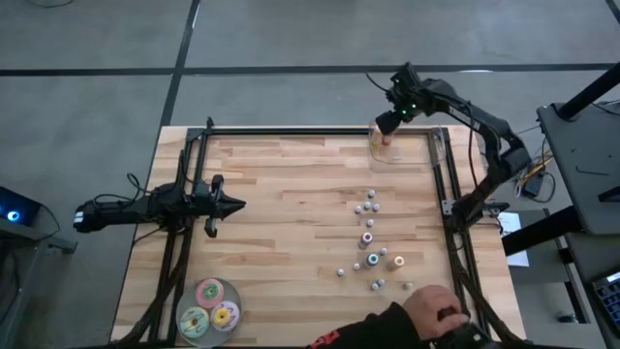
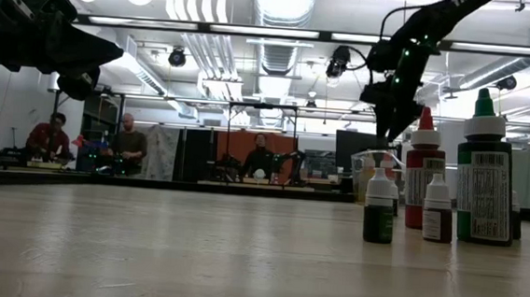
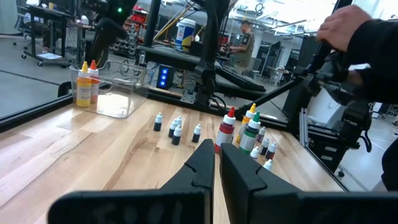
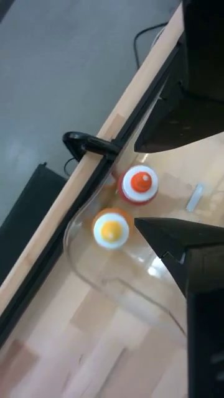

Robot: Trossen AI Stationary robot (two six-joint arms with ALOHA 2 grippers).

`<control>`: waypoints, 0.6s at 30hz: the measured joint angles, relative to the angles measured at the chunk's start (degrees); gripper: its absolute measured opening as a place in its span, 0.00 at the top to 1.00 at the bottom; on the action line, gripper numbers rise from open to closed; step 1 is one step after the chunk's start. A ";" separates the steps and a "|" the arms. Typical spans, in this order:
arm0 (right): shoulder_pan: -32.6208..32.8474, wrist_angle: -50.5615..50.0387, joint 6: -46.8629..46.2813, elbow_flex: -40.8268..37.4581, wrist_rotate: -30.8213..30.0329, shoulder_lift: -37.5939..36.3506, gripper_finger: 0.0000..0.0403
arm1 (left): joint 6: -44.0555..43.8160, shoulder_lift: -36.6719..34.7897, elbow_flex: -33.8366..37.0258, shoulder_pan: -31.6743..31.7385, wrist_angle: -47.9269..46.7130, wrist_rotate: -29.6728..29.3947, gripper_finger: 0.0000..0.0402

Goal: Pick & Place food coloring
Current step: Put the big yellow food coloring bottle into the bin

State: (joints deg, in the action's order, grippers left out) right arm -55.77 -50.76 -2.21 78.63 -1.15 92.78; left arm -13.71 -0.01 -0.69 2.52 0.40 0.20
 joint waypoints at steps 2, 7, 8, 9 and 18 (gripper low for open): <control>0.13 -0.02 -0.03 0.00 0.17 -1.08 0.58 | 0.01 0.00 0.00 0.00 0.00 0.00 1.00; 0.40 -0.68 0.81 0.00 0.28 -2.36 0.58 | 0.00 0.00 -0.01 0.00 0.00 0.00 1.00; 0.43 -1.10 0.91 0.00 0.28 -2.41 0.58 | 0.01 0.00 0.00 0.00 -0.01 -0.01 1.00; 0.69 -1.50 1.05 0.00 0.26 -2.43 0.58 | 0.00 0.00 -0.02 0.00 0.00 0.00 1.00; 3.56 -3.21 5.23 0.00 5.98 -2.44 0.65 | 0.00 0.00 0.00 0.00 0.00 0.00 1.00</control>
State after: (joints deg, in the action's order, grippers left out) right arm -52.20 -53.98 3.02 78.63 4.84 90.35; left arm -13.70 -0.01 -0.69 2.52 0.40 0.21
